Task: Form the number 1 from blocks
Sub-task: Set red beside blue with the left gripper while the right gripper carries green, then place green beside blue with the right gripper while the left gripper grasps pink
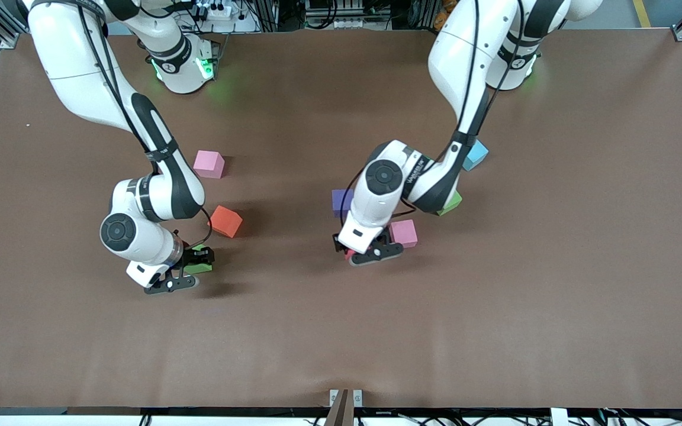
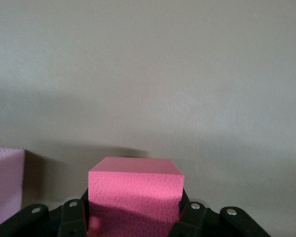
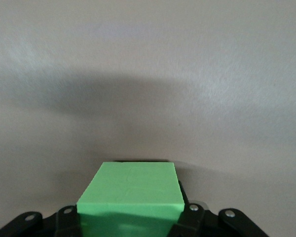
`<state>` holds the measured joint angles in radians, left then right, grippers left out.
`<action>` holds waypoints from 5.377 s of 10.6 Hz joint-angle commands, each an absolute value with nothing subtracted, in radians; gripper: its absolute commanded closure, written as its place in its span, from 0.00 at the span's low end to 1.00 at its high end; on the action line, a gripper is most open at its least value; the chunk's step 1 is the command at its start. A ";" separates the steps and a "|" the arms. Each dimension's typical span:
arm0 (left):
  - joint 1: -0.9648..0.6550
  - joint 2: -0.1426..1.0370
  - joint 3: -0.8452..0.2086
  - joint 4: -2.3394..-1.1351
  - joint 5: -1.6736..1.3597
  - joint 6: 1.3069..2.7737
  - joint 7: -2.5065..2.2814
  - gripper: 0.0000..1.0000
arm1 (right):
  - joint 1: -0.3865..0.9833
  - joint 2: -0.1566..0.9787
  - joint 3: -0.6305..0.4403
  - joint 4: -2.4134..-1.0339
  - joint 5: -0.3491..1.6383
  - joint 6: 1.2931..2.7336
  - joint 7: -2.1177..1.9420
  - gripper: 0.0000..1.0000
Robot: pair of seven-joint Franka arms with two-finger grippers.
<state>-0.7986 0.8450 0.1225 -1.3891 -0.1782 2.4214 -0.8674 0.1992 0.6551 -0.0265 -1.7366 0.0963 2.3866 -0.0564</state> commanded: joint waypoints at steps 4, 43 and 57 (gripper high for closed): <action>-0.868 0.882 0.149 -1.388 -0.195 2.459 -0.822 1.00 | 0.183 0.626 -0.017 -1.603 0.156 2.244 -0.048 1.00; -0.647 0.683 0.150 -1.506 -0.206 2.137 -0.509 0.00 | 0.792 0.632 0.081 -1.795 0.069 2.453 0.761 1.00; -0.649 0.710 0.106 -1.626 -0.202 2.306 -0.497 0.34 | 0.790 0.597 0.063 -1.739 0.075 2.450 0.807 0.00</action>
